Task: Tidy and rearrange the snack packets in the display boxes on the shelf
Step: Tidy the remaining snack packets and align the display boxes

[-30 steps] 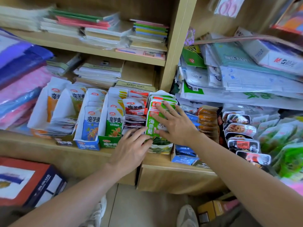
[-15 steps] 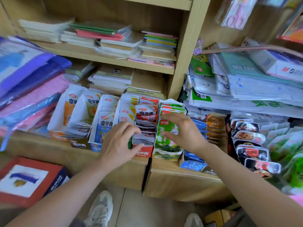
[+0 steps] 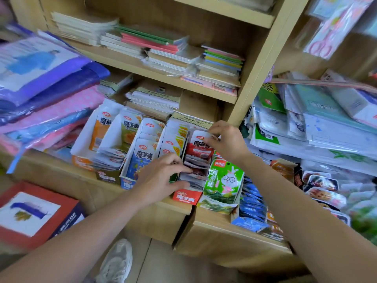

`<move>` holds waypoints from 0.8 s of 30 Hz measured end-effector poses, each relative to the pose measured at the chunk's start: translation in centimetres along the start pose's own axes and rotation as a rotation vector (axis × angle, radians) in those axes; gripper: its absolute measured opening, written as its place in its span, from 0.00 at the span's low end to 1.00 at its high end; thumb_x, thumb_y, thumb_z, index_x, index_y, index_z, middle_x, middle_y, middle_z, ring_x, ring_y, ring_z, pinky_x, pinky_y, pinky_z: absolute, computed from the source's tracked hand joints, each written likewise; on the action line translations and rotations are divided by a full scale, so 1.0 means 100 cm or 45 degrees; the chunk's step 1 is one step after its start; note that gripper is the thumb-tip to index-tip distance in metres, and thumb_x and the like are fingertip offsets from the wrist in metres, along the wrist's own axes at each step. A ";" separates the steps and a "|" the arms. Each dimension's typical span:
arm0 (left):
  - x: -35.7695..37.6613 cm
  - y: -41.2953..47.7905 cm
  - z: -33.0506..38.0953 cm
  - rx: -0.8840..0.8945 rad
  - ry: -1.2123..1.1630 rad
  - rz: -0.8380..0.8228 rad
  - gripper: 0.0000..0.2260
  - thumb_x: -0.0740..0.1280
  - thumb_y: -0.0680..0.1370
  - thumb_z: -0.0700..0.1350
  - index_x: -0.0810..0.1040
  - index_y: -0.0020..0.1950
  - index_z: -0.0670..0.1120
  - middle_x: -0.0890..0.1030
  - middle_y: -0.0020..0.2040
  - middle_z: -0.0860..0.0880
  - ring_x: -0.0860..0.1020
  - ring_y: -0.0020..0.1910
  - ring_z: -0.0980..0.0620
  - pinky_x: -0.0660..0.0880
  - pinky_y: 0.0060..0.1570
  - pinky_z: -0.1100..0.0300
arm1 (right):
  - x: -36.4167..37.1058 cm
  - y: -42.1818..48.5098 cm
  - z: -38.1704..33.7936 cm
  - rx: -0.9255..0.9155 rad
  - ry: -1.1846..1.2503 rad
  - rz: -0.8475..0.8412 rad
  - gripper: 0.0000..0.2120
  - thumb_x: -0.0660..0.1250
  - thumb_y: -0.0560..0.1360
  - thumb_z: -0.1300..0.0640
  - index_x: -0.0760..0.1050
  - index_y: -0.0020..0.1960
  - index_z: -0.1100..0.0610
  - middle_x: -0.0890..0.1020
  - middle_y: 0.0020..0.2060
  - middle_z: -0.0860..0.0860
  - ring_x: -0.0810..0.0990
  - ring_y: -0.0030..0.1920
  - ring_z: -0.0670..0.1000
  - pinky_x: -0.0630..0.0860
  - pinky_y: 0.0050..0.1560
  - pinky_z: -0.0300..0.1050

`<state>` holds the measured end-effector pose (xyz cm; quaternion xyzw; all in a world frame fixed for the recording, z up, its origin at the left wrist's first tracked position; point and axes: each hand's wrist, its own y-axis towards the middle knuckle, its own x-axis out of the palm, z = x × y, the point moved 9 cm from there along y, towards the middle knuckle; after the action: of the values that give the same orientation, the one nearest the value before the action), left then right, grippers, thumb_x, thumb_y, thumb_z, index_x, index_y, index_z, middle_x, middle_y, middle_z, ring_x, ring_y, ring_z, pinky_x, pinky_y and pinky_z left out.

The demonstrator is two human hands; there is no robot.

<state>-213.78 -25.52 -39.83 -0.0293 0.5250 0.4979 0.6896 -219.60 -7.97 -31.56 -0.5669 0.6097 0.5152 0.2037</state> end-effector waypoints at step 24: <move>-0.025 0.047 0.011 -0.026 -0.385 0.075 0.24 0.71 0.79 0.51 0.71 0.73 0.64 0.79 0.61 0.65 0.76 0.61 0.66 0.76 0.61 0.59 | -0.011 0.016 0.003 0.076 0.296 -0.418 0.04 0.77 0.71 0.61 0.86 0.46 0.59 0.86 0.37 0.50 0.81 0.36 0.42 0.77 0.40 0.36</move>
<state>-216.31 -24.15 -35.20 0.0544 0.4107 0.5221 0.7455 -220.83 -7.42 -30.16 -0.7081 0.5434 0.3880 0.2299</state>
